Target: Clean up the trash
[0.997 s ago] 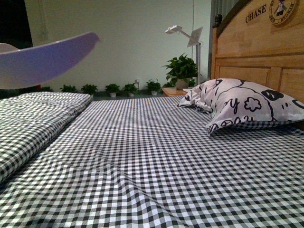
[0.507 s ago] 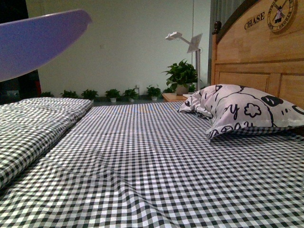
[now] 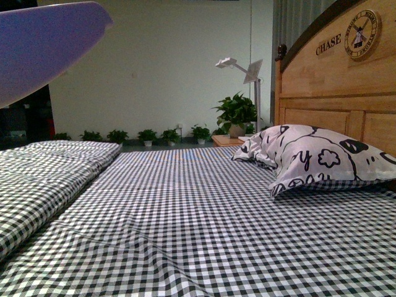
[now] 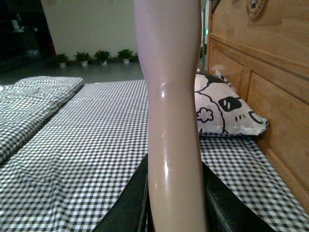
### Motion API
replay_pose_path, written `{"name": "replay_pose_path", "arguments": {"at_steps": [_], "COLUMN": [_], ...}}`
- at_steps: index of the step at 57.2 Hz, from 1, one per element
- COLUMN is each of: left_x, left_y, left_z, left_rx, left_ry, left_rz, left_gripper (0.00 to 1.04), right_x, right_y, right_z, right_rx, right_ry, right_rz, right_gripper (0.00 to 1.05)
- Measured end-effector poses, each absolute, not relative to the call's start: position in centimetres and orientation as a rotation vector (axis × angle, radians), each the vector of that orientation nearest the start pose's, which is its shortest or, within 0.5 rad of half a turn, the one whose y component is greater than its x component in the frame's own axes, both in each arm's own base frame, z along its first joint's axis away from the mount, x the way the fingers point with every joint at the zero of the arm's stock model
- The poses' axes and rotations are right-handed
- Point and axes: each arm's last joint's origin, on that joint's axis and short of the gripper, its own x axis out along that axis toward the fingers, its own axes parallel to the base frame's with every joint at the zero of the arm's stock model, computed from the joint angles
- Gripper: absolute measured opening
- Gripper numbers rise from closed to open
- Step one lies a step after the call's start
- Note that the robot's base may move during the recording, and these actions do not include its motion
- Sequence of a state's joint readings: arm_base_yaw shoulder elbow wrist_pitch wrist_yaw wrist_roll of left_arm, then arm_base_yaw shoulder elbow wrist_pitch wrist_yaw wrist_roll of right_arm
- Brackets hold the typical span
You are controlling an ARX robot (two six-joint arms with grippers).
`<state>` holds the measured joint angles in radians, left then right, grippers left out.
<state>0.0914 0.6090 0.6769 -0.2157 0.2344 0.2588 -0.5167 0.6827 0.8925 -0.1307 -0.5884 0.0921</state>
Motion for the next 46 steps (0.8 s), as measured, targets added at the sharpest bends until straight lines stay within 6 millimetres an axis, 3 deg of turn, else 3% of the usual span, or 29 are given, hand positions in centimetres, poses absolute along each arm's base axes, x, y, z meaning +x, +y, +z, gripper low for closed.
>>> {"name": "replay_pose_path", "arguments": {"at_steps": [46], "left_x": [13.87], "left_y": [0.56], "left_z": [31.69], "left_rx": [0.231], "left_ry": [0.127], "left_rz": [-0.164], "left_gripper": [0.28], "right_x": [12.42], "right_y": [-5.22], "right_z": [38.69], "right_rx": [0.052], "right_ry": [-0.063], "right_rz": [0.077], "right_gripper": [0.21]}}
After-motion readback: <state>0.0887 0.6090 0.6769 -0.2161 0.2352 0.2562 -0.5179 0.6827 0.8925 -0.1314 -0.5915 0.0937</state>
